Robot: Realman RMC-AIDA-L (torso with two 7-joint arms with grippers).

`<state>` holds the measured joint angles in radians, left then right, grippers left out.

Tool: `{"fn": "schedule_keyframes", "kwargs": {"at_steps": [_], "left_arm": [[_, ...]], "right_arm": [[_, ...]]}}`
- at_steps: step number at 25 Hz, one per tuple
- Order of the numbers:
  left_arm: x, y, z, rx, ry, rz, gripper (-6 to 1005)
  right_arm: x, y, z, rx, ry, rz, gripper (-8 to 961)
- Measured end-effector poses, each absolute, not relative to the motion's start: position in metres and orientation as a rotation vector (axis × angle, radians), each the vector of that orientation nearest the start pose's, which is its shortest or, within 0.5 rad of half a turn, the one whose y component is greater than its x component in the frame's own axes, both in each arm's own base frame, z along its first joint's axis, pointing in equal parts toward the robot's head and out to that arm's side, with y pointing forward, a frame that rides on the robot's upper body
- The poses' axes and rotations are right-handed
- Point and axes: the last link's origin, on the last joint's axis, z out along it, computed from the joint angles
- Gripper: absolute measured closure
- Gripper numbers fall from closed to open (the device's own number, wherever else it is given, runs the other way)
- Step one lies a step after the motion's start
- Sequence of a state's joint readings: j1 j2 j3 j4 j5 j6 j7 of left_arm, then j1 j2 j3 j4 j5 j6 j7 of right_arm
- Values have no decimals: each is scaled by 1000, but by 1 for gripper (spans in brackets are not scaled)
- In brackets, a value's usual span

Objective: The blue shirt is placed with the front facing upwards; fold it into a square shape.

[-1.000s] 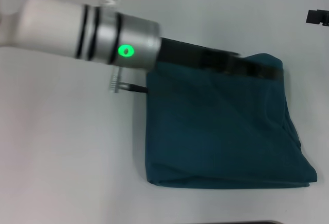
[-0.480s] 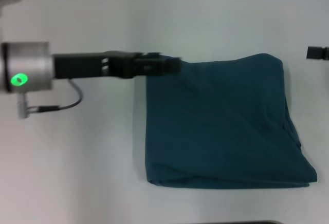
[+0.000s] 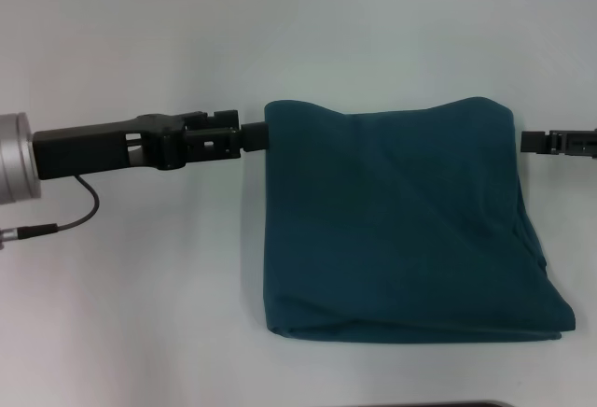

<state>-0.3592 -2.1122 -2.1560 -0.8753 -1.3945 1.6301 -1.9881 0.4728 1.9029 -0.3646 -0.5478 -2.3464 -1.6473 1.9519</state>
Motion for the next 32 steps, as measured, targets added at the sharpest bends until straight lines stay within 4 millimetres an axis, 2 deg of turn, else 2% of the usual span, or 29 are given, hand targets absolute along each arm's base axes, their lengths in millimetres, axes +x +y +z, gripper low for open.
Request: {"fn": "schedule_keyframes", "kwargs": {"at_steps": [12, 20, 29, 32], "left_arm": [[-236, 296, -5, -2706, -1311, -915, 50], [-237, 296, -6, -2696, -1328, -919, 49], [-240, 295, -9, -2688, -1355, -924, 49], [-239, 295, -9, -2690, -1353, -926, 49]], "right_arm": [[355, 304, 52, -2277, 1655, 555, 270], [344, 315, 39, -2306, 1629, 569, 307], [337, 319, 38, -2322, 1607, 588, 349], [338, 318, 43, -2313, 1606, 612, 491]]}}
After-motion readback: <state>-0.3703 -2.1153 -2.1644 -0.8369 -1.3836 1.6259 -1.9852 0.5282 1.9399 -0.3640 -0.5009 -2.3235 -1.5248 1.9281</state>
